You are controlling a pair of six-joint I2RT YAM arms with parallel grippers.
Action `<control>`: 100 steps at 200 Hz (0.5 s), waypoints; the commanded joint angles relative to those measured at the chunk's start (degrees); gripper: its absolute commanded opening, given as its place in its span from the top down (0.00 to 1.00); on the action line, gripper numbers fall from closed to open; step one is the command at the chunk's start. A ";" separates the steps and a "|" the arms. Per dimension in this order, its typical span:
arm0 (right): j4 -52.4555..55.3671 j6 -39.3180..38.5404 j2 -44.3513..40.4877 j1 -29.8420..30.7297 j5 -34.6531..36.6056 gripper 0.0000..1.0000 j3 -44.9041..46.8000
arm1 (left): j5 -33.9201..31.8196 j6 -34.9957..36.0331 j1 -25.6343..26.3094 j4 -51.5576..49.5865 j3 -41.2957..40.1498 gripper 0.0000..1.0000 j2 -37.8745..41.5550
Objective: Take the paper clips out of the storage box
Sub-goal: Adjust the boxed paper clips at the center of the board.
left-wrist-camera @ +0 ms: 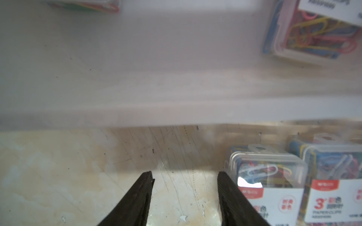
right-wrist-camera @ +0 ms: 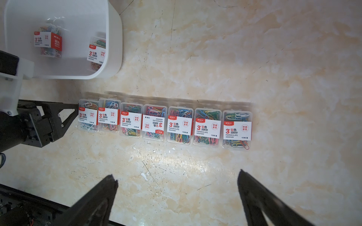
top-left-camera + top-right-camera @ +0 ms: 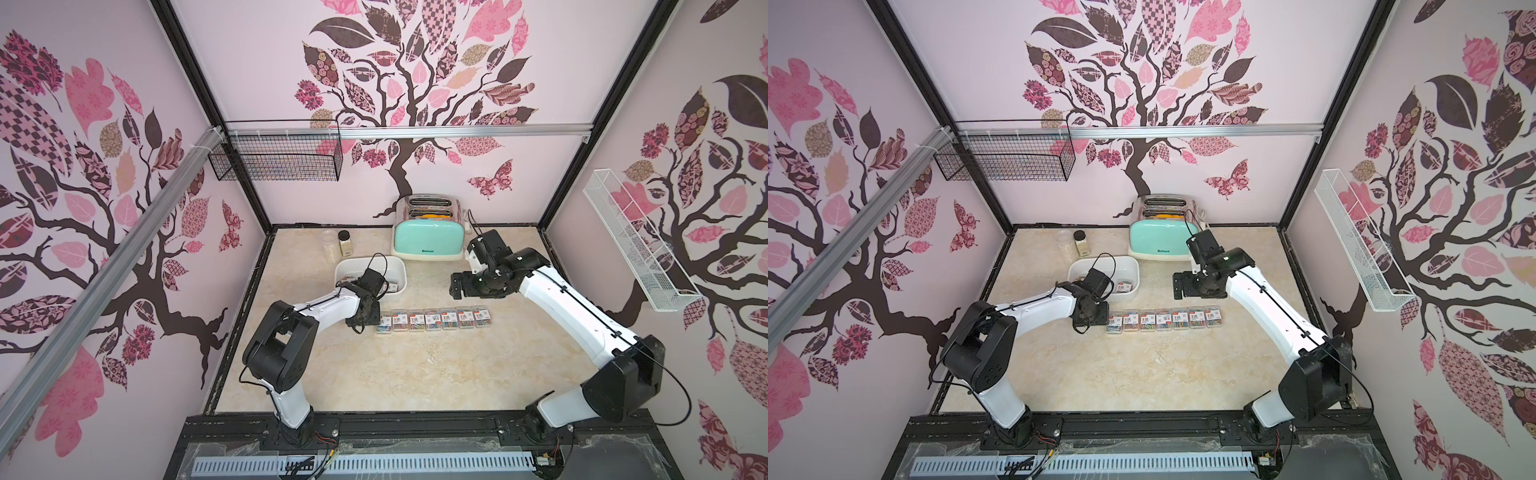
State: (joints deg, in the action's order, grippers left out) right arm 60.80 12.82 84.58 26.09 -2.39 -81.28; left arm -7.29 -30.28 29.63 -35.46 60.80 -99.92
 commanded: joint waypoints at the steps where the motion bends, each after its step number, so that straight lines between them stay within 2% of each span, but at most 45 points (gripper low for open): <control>1: -0.41 0.19 0.33 0.37 -0.15 0.01 -1.97 | -0.24 -0.64 -0.01 0.57 -0.46 0.40 1.20; 38: -0.33 0.06 0.36 0.54 -0.20 0.01 -2.31 | -1.81 0.54 -0.55 -2.26 1.63 0.36 4.16; 100: 1.24 -0.59 3.18 1.12 -1.12 0.01 -5.88 | -2.62 3.37 -1.46 -10.34 11.08 0.11 9.21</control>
State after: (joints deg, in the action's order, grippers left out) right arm 61.45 12.75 85.52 26.52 -3.01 -83.37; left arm -8.97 -28.60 28.84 -42.22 68.14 -92.60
